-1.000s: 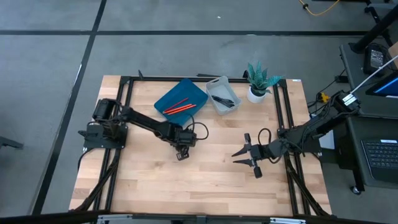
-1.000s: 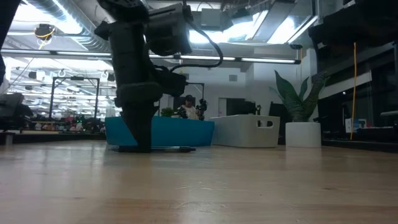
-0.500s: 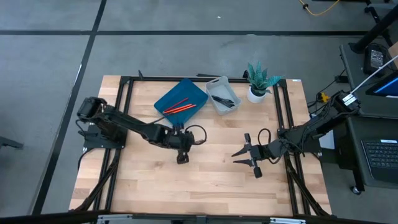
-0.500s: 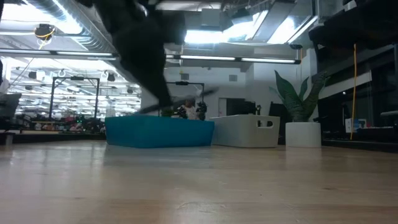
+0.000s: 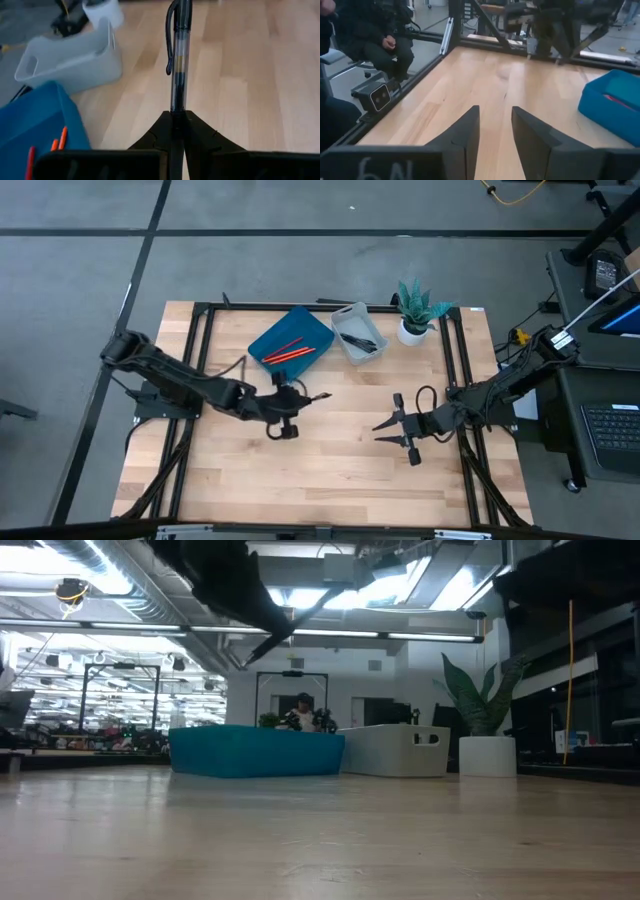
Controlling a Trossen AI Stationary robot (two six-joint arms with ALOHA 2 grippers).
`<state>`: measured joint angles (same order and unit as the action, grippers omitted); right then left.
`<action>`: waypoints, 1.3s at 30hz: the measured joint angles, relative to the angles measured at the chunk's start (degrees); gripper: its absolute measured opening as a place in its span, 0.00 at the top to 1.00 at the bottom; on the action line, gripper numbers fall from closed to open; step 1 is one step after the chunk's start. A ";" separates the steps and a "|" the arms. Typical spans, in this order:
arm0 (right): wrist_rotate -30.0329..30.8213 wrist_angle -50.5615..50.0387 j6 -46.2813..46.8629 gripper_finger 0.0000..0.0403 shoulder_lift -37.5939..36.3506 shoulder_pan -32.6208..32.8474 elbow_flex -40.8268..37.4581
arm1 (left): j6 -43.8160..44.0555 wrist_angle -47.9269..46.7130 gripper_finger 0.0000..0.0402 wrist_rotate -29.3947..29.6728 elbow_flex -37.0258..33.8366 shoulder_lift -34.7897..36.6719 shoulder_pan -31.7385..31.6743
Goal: Sort pens & pencils
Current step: Put the black pen into the gray bin
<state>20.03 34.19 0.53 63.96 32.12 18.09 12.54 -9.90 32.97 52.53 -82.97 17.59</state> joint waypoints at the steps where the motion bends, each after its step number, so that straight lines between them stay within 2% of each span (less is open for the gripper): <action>1: 0.00 0.33 -0.59 0.71 0.00 0.00 0.00 | -0.85 3.66 0.95 -0.29 -1.90 0.69 -0.32; 4: 0.00 1.70 -0.99 0.71 -0.02 -0.05 0.00 | -4.13 15.09 0.95 -2.45 -7.56 2.65 -1.46; 8: -0.02 3.19 -1.04 0.71 0.00 -1.58 0.00 | -8.60 32.43 0.95 -9.49 -14.28 3.63 -4.30; 12: -0.02 5.75 -1.14 0.71 0.65 -4.40 0.00 | -8.84 41.86 0.95 -15.97 -18.59 3.11 -8.12; 19: -0.61 15.16 -2.32 0.71 7.20 -11.36 0.00 | -11.48 48.47 0.95 -22.76 -18.77 -0.99 -11.60; 23: -6.34 21.15 -4.23 0.71 12.71 -15.78 1.30 | -12.62 50.94 0.95 -27.53 -16.67 -4.32 -14.18; 30: -9.84 21.16 -8.49 0.71 18.66 -21.17 6.96 | -13.24 50.81 0.95 -33.09 -12.25 -10.00 -17.13; 39: -15.42 20.97 -8.50 0.71 19.34 -25.32 8.02 | -14.64 50.76 0.95 -35.52 -11.18 -11.00 -18.04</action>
<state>4.61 55.16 -7.97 83.31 6.80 26.11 -2.11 40.86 -2.55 41.34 -93.97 -0.44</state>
